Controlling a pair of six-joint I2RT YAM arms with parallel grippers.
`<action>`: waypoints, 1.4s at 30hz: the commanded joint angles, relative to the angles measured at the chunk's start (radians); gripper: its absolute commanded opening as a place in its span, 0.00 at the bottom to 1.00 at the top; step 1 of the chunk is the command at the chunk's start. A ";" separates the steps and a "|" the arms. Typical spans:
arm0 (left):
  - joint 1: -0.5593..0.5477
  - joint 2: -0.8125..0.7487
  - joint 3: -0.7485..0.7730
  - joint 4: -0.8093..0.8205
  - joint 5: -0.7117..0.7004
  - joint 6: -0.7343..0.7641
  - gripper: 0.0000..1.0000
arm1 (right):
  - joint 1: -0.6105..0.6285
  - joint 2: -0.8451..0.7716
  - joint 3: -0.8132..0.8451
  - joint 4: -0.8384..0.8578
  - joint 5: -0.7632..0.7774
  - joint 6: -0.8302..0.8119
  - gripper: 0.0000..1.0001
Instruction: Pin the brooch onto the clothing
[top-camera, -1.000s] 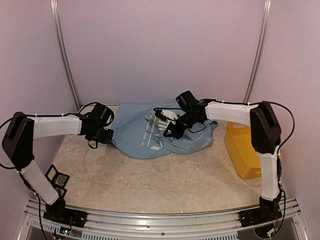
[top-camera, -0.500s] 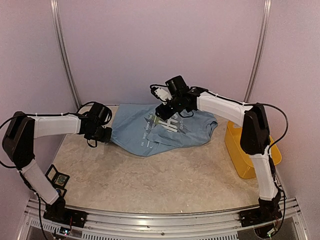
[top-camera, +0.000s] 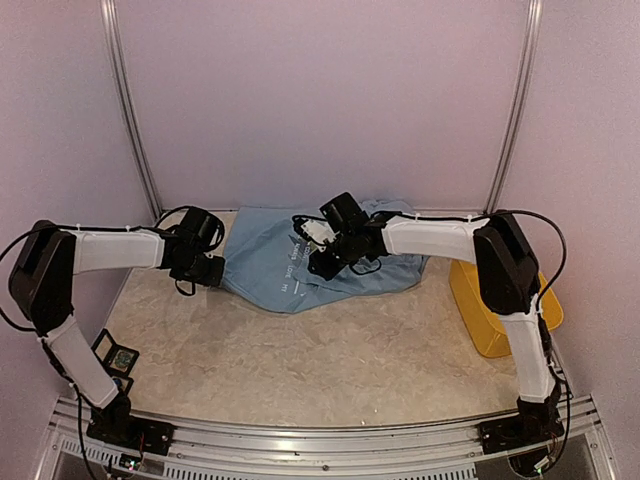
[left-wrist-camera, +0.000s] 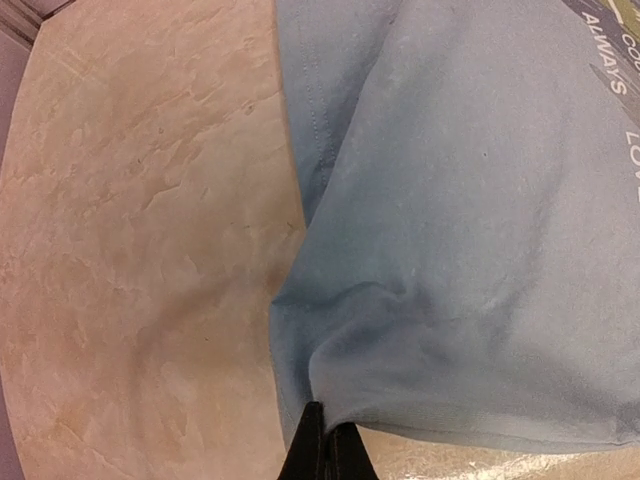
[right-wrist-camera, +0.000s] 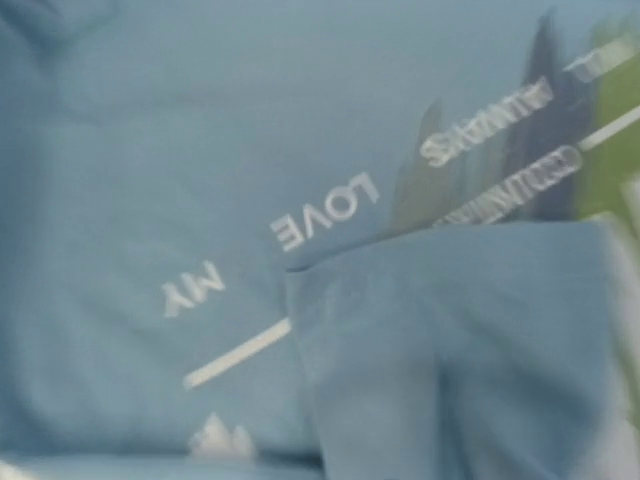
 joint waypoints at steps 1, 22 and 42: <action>0.005 0.015 -0.014 0.036 0.045 -0.011 0.00 | 0.006 0.160 0.205 -0.047 -0.048 -0.033 0.23; -0.005 0.073 -0.001 0.037 0.079 0.014 0.00 | 0.096 0.364 0.361 0.031 0.213 0.011 0.29; -0.002 0.071 -0.013 0.048 0.062 0.015 0.00 | 0.101 0.383 0.371 0.015 0.334 -0.019 0.07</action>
